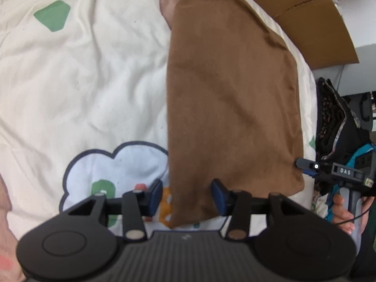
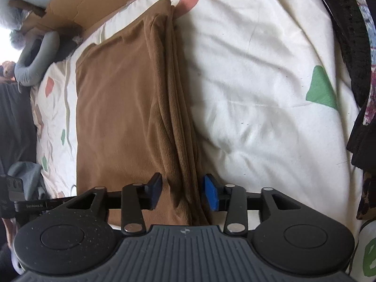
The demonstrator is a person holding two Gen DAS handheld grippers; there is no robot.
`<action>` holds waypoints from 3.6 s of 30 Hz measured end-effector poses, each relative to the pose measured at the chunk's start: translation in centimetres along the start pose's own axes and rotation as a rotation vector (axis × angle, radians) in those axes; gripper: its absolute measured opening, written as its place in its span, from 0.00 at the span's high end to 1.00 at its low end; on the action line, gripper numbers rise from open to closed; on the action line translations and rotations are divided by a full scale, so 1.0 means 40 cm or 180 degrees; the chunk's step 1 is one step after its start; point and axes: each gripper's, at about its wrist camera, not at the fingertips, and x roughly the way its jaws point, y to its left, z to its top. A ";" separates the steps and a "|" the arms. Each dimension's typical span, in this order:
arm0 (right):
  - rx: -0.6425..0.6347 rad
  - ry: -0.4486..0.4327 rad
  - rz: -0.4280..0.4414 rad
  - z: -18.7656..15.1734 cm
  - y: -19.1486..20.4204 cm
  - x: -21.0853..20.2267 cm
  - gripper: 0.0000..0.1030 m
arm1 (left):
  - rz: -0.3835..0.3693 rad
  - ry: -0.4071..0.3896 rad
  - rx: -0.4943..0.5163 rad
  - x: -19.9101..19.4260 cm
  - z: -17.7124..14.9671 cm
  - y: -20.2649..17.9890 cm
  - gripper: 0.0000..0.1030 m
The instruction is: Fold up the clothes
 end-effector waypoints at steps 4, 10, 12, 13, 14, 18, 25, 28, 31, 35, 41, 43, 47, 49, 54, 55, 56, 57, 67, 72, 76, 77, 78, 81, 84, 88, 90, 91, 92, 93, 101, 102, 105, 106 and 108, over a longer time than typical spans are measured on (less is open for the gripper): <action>0.0020 0.0061 -0.0001 0.000 -0.007 0.020 0.50 | -0.0077 0.0012 0.0000 0.014 -0.002 0.009 0.52; -0.0015 0.0086 0.0036 0.005 -0.005 0.052 0.50 | -0.0270 0.0001 -0.0045 0.033 0.010 0.017 0.45; -0.0004 0.0081 0.0093 0.007 -0.004 0.060 0.50 | -0.0324 -0.0002 -0.0070 0.033 0.012 0.018 0.45; 0.0002 0.0076 0.0123 0.008 -0.002 0.064 0.49 | -0.0359 0.0001 -0.0089 0.033 0.013 0.021 0.50; 0.0007 0.0071 0.0152 0.010 -0.001 0.068 0.49 | -0.0401 0.0016 -0.0109 0.033 0.013 0.023 0.62; -0.0047 0.0081 0.0191 0.014 0.007 0.075 0.53 | -0.0378 0.0059 -0.0092 0.047 0.007 0.016 0.76; -0.0052 0.0136 0.0216 0.016 0.020 0.069 0.84 | -0.0418 0.0048 -0.0116 0.018 -0.012 0.015 0.92; -0.0068 0.0101 0.0219 0.010 0.031 0.047 0.85 | -0.0439 0.0030 -0.0073 -0.015 -0.020 -0.002 0.93; -0.0075 0.0116 0.0250 0.002 0.043 0.030 0.86 | -0.0439 0.0049 -0.0051 -0.040 -0.031 -0.012 0.93; -0.0118 0.0184 0.0288 -0.017 0.059 0.008 0.86 | -0.0436 0.0111 -0.0041 -0.087 -0.074 0.001 0.93; -0.0212 0.0366 0.0387 -0.055 0.083 -0.021 0.86 | -0.0445 0.0262 -0.0108 -0.133 -0.100 0.031 0.93; -0.0251 0.0436 0.0413 -0.066 0.090 -0.030 0.86 | -0.0460 0.0305 -0.0123 -0.129 -0.108 0.033 0.93; -0.0323 0.0551 0.0416 -0.086 0.100 -0.041 0.86 | -0.0452 0.0381 -0.0108 -0.131 -0.136 0.034 0.93; -0.0364 0.0609 0.0409 -0.096 0.104 -0.043 0.86 | -0.0460 0.0407 -0.0133 -0.126 -0.144 0.033 0.93; -0.0429 0.0709 0.0365 -0.121 0.106 -0.029 0.86 | -0.0408 0.0521 -0.0170 -0.092 -0.156 0.041 0.92; -0.0442 0.0708 0.0333 -0.124 0.105 -0.025 0.86 | -0.0400 0.0557 -0.0168 -0.084 -0.157 0.044 0.91; -0.0455 0.0707 0.0302 -0.127 0.104 -0.021 0.85 | -0.0394 0.0596 -0.0168 -0.076 -0.157 0.048 0.89; -0.0428 0.0713 0.0288 -0.128 0.100 -0.017 0.85 | -0.0375 0.0630 -0.0172 -0.069 -0.157 0.050 0.89; -0.0284 0.0649 0.0158 -0.117 0.072 -0.010 0.56 | -0.0321 0.0499 -0.0174 -0.100 -0.126 0.067 0.41; -0.0263 0.0479 0.0153 -0.081 0.057 -0.041 0.49 | -0.0252 0.0360 -0.0135 -0.128 -0.091 0.069 0.35; -0.0228 0.0328 0.0162 -0.055 0.050 -0.061 0.49 | -0.0236 0.0238 -0.0098 -0.141 -0.061 0.063 0.32; -0.0224 0.0282 0.0160 -0.048 0.051 -0.065 0.49 | -0.0229 0.0207 -0.0088 -0.143 -0.053 0.062 0.31; -0.0223 0.0248 0.0156 -0.043 0.051 -0.068 0.49 | -0.0227 0.0177 -0.0076 -0.144 -0.044 0.061 0.31; -0.0224 0.0141 0.0141 -0.027 0.053 -0.076 0.44 | -0.0217 0.0107 -0.0025 -0.147 -0.020 0.049 0.31; -0.0272 0.0075 0.0134 -0.009 0.062 -0.079 0.44 | -0.0200 0.0025 0.0047 -0.150 0.007 0.038 0.31; -0.0258 -0.0080 0.0123 0.024 0.068 -0.081 0.44 | -0.0201 -0.0119 0.0105 -0.157 0.052 0.025 0.31; -0.0211 -0.0129 0.0143 0.042 0.066 -0.078 0.44 | -0.0189 -0.0210 0.0123 -0.160 0.075 0.021 0.31; -0.0211 -0.0147 0.0145 0.048 0.069 -0.075 0.44 | -0.0190 -0.0244 0.0130 -0.160 0.085 0.018 0.31; -0.0212 -0.0165 0.0146 0.054 0.072 -0.073 0.44 | -0.0206 -0.0260 0.0134 -0.158 0.095 0.015 0.31; -0.0213 -0.0182 0.0147 0.060 0.073 -0.071 0.44 | -0.0215 -0.0279 0.0147 -0.155 0.105 0.012 0.31; -0.0172 -0.0223 0.0083 0.109 0.071 -0.023 0.44 | -0.0157 -0.0368 0.0228 -0.100 0.165 0.002 0.31; -0.0149 -0.0211 0.0074 0.115 0.067 -0.013 0.44 | -0.0159 -0.0367 0.0221 -0.091 0.171 0.003 0.31; -0.0075 -0.0197 0.0092 0.130 0.054 0.018 0.43 | -0.0173 -0.0341 0.0227 -0.074 0.181 0.006 0.31; -0.0044 -0.0192 0.0108 0.134 0.048 0.028 0.40 | -0.0174 -0.0329 0.0233 -0.069 0.184 0.007 0.31; 0.0058 -0.0157 0.0212 0.138 0.032 0.045 0.37 | -0.0169 -0.0300 0.0239 -0.057 0.191 0.010 0.31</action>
